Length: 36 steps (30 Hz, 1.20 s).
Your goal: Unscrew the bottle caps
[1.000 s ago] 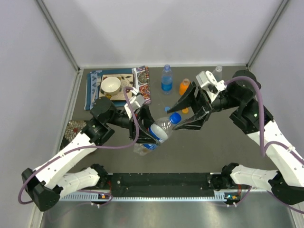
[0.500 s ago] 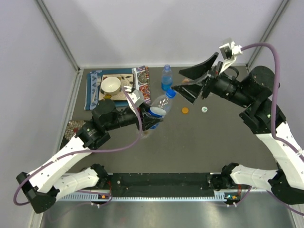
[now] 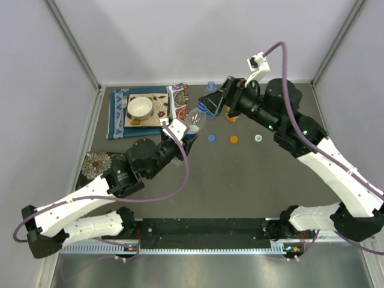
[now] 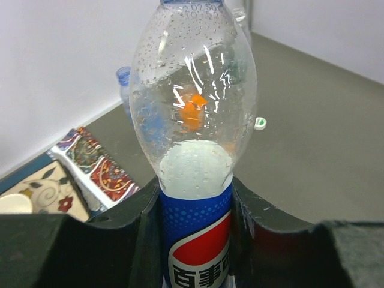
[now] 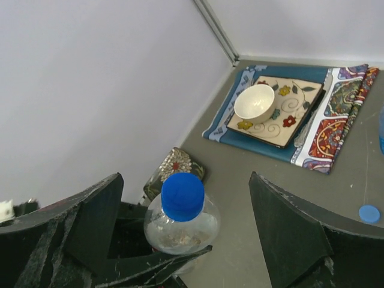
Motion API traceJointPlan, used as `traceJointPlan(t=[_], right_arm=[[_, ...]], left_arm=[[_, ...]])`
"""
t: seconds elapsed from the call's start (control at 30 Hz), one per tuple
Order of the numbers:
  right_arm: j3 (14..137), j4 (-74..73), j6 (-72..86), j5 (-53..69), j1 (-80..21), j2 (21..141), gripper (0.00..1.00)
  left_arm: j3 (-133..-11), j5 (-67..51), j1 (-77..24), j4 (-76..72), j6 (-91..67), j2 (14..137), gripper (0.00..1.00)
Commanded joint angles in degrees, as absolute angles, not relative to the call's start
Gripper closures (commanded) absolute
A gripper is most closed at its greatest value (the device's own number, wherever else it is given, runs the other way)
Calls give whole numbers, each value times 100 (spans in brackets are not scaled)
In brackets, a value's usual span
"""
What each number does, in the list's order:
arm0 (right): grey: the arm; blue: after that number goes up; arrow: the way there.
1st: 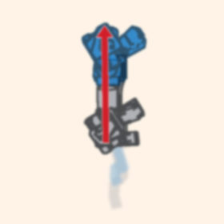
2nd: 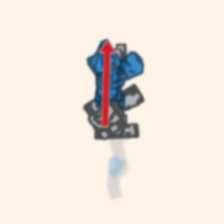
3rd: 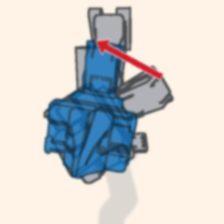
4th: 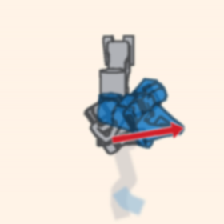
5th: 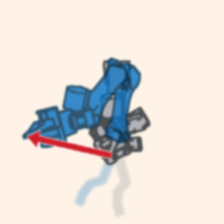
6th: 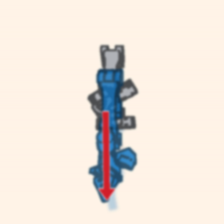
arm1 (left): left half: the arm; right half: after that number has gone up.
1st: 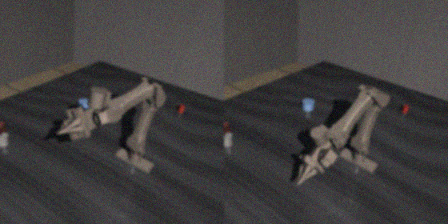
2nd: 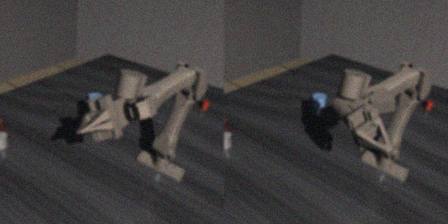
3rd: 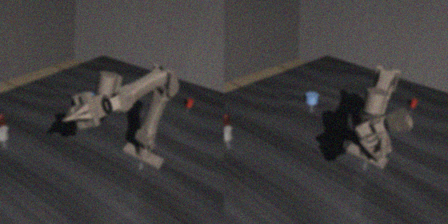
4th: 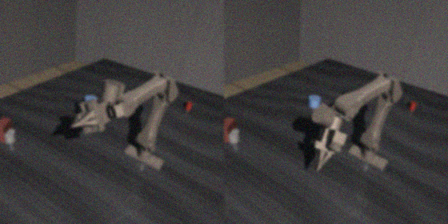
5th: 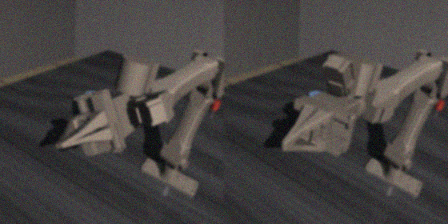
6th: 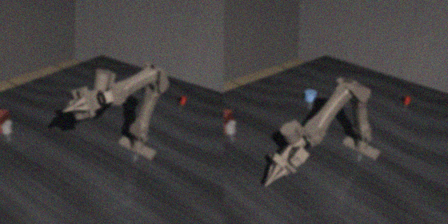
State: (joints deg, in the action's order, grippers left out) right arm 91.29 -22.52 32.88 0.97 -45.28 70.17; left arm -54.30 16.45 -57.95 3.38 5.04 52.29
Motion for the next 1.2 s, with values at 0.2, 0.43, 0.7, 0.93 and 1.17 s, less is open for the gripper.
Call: traceJointPlan(t=[0.2, 0.43, 0.7, 0.93, 1.17], right_arm=[[9519, -2224, 3498, -334, -4755, 7497, 26], [9484, -2136, 3524, -316, -4781, 7629, 42], [9378, -2004, 3507, -150, -4799, 7682, 69], [9089, -1986, 3358, 184, -4808, 7506, 100], [8965, -1942, 2488, 1526, -4703, 6997, 100]], left_arm=[[-5317, 2926, -6073, -281, 958, 5300, 59], [-5256, 2927, -6100, -352, 958, 5300, 59], [-5229, 2839, -6117, -369, 914, 5300, 59], [-5265, 2383, -6126, -378, 826, 5142, 57], [-5264, 586, -5977, -343, 370, 4755, 57]])
